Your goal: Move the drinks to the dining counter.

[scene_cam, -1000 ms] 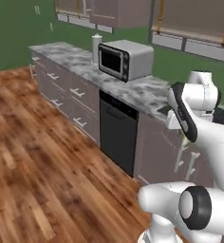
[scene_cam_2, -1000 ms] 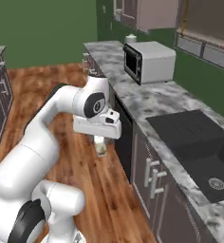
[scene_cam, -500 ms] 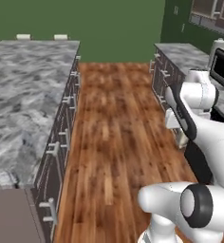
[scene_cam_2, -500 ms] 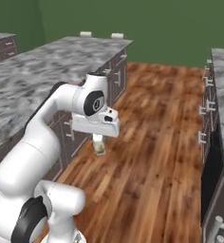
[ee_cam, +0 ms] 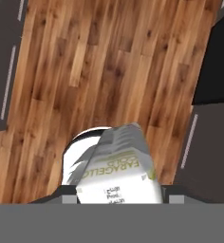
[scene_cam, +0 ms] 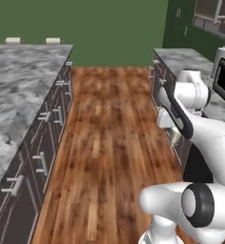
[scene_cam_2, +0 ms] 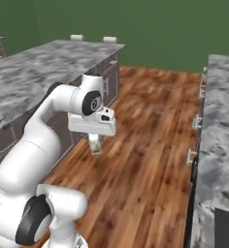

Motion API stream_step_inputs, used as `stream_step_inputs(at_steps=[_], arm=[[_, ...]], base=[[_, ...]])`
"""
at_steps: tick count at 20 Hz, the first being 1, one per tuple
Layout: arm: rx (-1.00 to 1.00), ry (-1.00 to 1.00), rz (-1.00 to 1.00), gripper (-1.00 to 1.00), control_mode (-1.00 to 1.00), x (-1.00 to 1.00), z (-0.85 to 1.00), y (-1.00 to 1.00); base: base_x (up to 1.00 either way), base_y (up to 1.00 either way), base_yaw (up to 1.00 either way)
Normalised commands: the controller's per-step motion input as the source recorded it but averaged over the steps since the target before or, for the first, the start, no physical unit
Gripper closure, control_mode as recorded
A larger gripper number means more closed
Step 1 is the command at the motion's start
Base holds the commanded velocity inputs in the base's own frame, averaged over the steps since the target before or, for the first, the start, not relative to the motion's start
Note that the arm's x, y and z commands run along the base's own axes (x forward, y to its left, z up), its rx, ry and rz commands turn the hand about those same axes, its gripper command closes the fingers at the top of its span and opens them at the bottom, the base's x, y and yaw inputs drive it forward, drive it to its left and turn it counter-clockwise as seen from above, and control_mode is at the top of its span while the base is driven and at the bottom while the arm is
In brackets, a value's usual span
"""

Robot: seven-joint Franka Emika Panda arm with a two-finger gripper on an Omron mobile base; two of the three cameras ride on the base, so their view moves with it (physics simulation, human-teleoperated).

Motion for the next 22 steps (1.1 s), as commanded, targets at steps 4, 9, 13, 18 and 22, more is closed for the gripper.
stream_step_inputs(at_steps=[4, 9, 13, 18, 22], arm=[[0.0, 0.0, 0.0, 1.0, 1.0, 0.0, 0.0, 0.0], [0.0, 0.0, 0.0, 1.0, 1.0, 0.0, 0.0, 0.0], [0.0, 0.0, 0.0, 1.0, 1.0, 0.0, 0.0, 0.0], [0.0, 0.0, 0.0, 1.0, 1.0, 0.0, 0.0, 0.0], [0.0, 0.0, 0.0, 1.0, 1.0, 0.0, 0.0, 0.0]], base=[[1.0, -0.31, 0.06], [1.0, -0.09, 0.16], [1.0, -0.17, 0.16], [1.0, -0.29, 0.14], [1.0, -0.31, 0.14]])
